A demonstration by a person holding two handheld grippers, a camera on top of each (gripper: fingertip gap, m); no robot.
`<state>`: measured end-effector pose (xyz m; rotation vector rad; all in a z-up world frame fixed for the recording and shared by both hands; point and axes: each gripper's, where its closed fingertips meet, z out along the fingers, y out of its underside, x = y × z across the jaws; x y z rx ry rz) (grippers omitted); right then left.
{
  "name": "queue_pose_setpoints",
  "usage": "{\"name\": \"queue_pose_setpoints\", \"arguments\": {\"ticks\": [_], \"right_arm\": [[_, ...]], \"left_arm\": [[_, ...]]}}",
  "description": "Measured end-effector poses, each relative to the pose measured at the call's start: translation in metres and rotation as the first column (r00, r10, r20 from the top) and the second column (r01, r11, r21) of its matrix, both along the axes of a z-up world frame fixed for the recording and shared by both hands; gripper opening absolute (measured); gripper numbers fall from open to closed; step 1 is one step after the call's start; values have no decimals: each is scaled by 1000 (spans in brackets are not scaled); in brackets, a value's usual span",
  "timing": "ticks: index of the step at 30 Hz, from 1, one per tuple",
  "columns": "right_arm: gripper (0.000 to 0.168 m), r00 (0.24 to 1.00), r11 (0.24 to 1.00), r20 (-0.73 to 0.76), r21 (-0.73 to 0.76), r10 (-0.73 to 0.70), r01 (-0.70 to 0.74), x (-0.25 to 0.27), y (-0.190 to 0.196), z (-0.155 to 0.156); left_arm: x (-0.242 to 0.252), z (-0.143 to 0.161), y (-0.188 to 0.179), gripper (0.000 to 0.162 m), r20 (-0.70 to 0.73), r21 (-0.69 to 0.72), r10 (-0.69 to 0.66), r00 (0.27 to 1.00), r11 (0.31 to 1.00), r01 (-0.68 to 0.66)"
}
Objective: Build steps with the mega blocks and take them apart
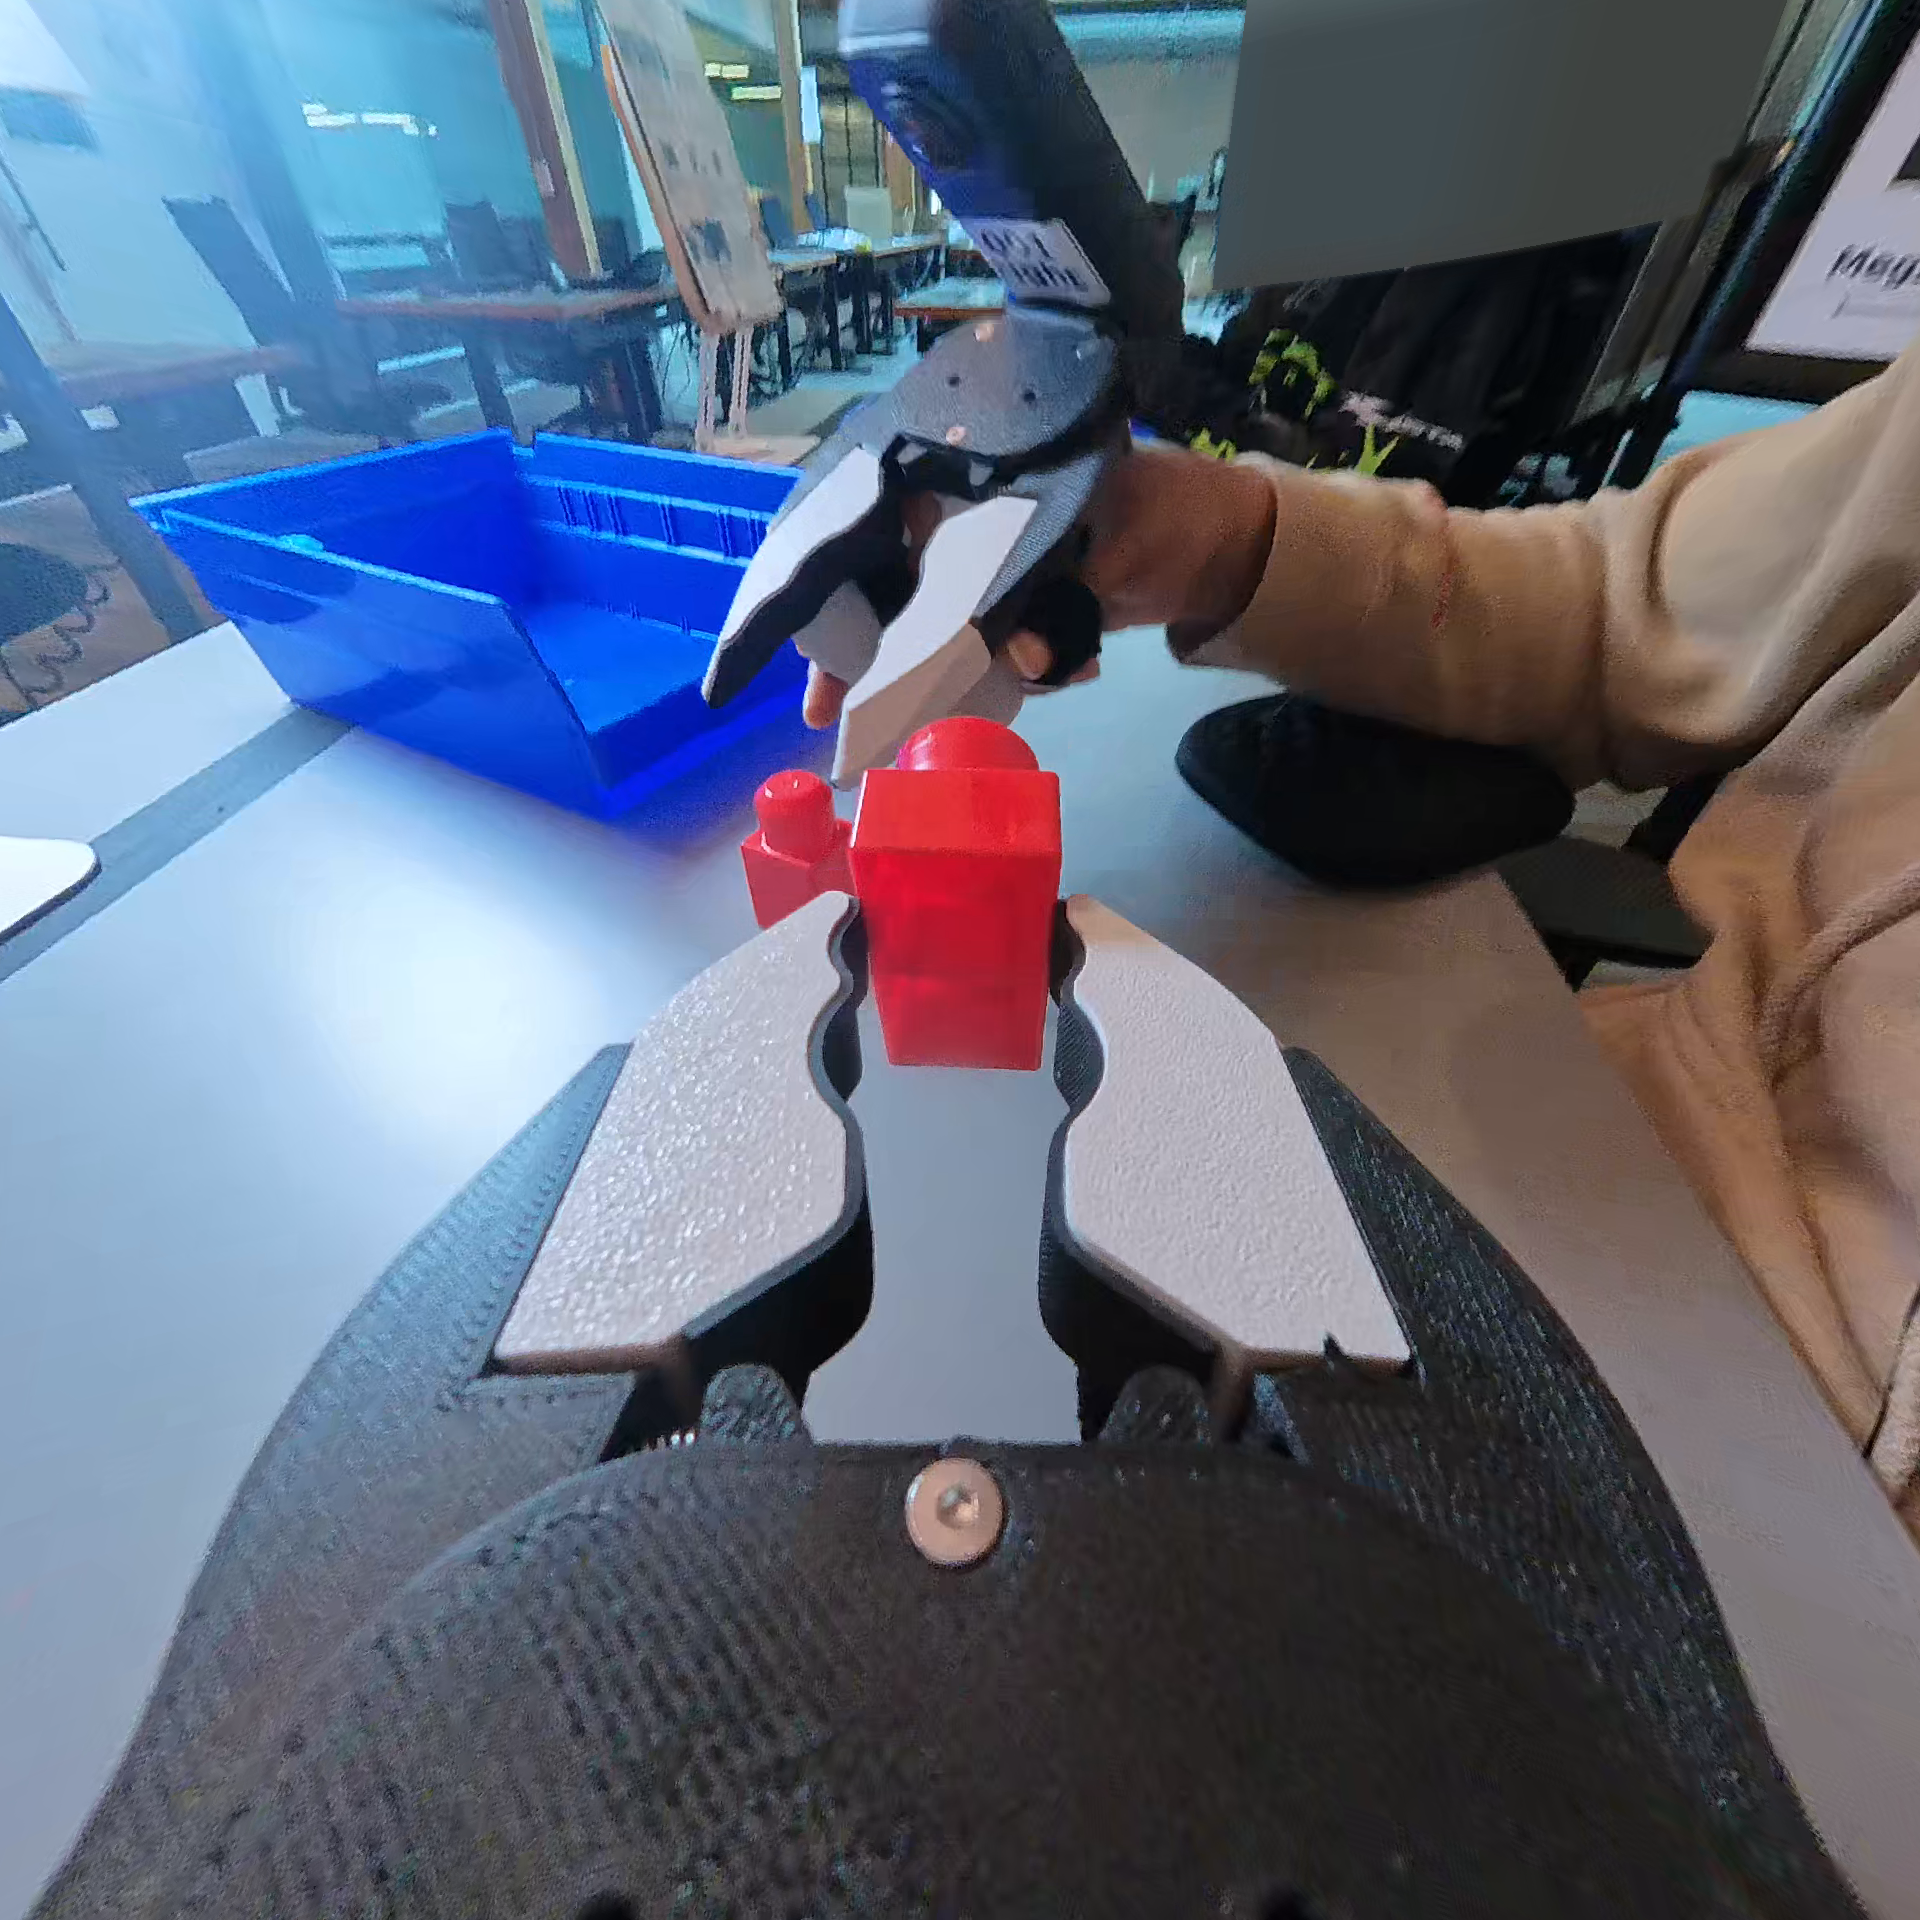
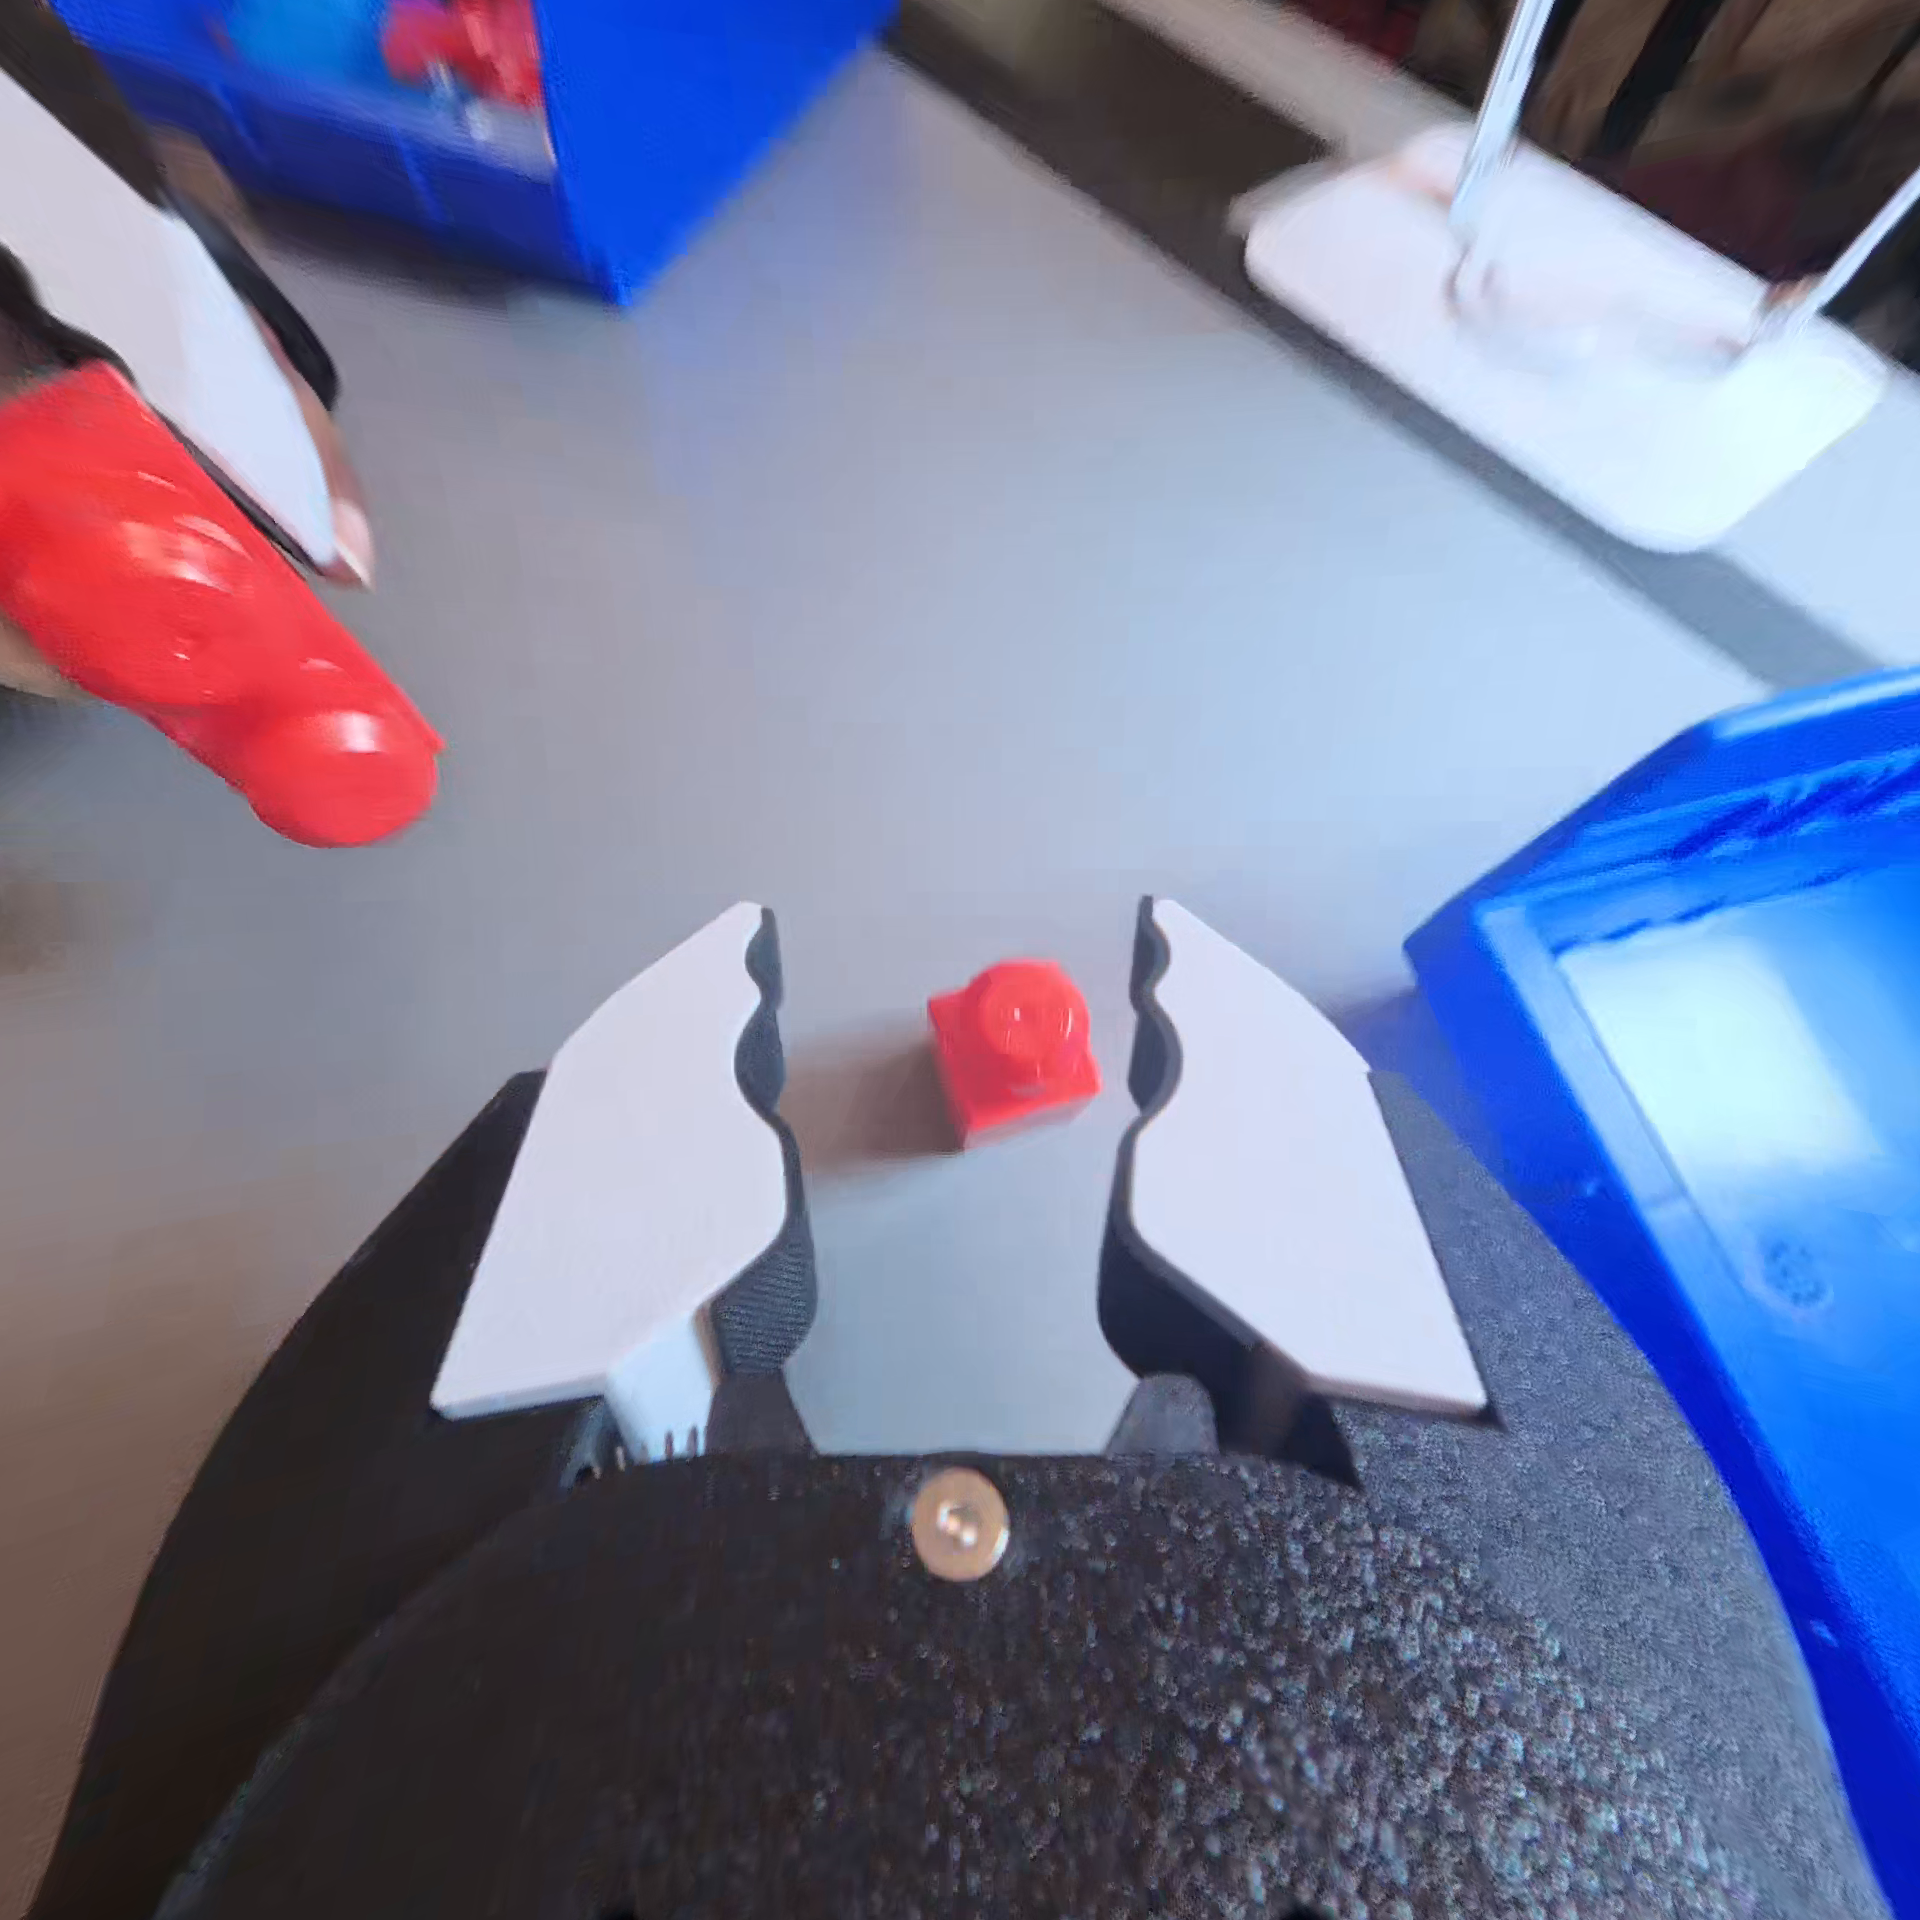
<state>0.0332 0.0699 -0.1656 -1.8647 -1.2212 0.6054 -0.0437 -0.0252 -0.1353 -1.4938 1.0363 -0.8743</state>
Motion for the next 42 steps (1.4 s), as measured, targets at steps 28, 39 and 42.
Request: {"name": "queue_pose_setpoints", "arguments": {"ticks": [28,39,42], "right_arm": [[37,702,823,-475,93,531,-560,-56,-81,79],[37,726,841,-447,129,522,-525,-76,-89,60],[37,725,840,-451,116,520,-530,-76,-87,56]], "left_arm": [[-4,12,-2,34,169,-27,-28,985,999,33],[-5,7,-1,33,156,-92,-14,988,995,29],[-4,4,0,33,144,-102,-9,990,994,24]]}}
